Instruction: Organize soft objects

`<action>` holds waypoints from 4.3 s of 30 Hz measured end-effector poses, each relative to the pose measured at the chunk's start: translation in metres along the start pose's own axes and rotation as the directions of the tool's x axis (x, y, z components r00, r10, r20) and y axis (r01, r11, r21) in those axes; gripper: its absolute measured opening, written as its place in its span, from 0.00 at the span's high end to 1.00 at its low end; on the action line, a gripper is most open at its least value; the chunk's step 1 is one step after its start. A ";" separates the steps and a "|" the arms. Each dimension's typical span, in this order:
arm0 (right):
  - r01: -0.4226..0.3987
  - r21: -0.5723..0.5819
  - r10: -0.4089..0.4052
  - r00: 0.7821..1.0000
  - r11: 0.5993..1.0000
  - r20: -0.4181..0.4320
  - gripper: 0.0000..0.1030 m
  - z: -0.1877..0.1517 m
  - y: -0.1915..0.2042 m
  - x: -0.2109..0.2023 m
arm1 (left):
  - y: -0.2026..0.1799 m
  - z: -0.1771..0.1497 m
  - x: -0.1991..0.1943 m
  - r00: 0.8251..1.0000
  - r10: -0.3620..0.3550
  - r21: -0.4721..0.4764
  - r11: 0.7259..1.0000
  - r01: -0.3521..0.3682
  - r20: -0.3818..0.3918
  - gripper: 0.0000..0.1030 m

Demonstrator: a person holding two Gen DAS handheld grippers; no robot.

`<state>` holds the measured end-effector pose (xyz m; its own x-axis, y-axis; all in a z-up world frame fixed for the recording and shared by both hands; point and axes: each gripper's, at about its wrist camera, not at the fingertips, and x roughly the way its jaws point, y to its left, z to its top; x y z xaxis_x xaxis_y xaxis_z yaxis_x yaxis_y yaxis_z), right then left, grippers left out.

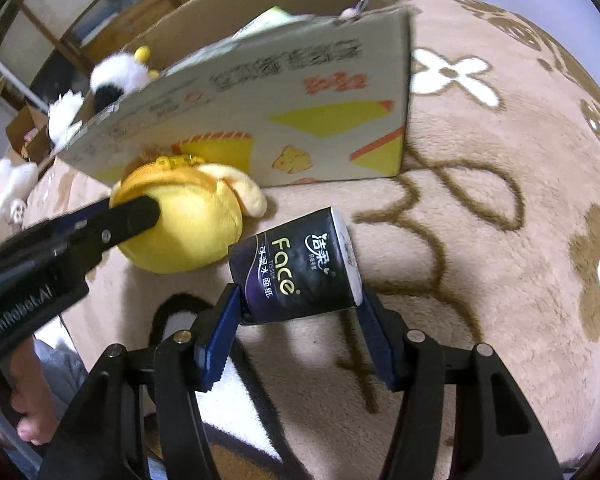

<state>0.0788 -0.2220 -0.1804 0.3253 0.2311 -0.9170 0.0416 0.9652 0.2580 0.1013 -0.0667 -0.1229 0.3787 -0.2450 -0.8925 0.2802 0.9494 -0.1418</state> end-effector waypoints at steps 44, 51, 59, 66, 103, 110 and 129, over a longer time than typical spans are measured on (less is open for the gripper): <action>-0.087 -0.100 0.123 0.883 0.991 0.453 0.40 0.056 0.008 -0.131 | 0.008 0.034 -0.106 0.906 0.095 0.001 0.994 -0.105 0.413 0.74; -0.075 -0.133 0.131 0.863 0.988 0.488 0.40 0.071 0.011 -0.125 | 0.011 0.046 -0.090 0.908 0.095 0.009 0.994 -0.108 0.408 0.73; -0.081 -0.142 0.138 0.875 0.987 0.463 0.40 0.082 0.007 -0.102 | 0.015 0.052 -0.063 0.935 0.107 0.013 0.993 -0.118 0.337 0.70; -0.094 -0.127 0.139 0.901 0.987 0.410 0.39 0.085 0.002 -0.078 | 0.023 0.053 -0.045 0.957 0.105 0.007 0.994 -0.111 0.271 0.66; -0.030 -0.094 0.078 0.817 0.995 0.572 0.00 0.025 0.001 -0.178 | 0.018 0.007 -0.139 0.885 0.246 -0.040 0.967 -0.251 0.395 0.03; 0.014 -0.097 0.047 0.797 0.995 0.602 0.00 0.000 -0.001 -0.203 | 0.012 -0.019 -0.175 0.849 0.251 -0.048 0.965 -0.259 0.466 0.03; 0.066 -0.085 0.005 0.762 0.994 0.648 0.00 -0.060 -0.003 -0.226 | -0.001 -0.070 -0.202 0.777 0.266 -0.037 0.953 -0.300 0.571 0.02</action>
<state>-0.0516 -0.2699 0.0081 0.8601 0.1013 -0.4999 -0.0173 0.9853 0.1700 -0.0375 -0.0047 0.0277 0.8723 -0.0499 -0.4864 0.1213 0.9858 0.1165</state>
